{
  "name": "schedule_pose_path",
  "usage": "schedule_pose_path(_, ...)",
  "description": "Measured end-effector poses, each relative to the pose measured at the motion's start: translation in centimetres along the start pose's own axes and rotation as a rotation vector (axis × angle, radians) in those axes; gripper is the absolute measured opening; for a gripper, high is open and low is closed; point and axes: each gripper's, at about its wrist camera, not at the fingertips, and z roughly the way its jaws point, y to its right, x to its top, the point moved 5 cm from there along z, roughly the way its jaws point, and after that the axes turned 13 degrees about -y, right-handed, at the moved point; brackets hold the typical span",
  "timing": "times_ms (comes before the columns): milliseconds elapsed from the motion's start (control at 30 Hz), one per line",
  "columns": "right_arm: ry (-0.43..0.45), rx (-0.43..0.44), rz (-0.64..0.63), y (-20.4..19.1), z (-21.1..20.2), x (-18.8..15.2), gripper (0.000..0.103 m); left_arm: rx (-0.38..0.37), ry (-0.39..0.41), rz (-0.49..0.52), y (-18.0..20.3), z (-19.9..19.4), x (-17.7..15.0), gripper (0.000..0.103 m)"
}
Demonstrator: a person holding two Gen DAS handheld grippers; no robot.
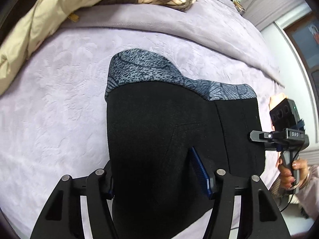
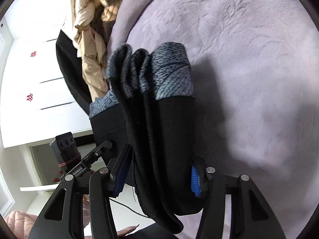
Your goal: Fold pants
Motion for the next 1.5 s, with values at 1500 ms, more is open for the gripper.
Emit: schedule_pose_path(1500, 0.049, -0.674, -0.204, -4.9, 6.2, -4.1, 0.045, 0.325, -0.019, -0.141, -0.2, 5.5, -2.7, 0.103)
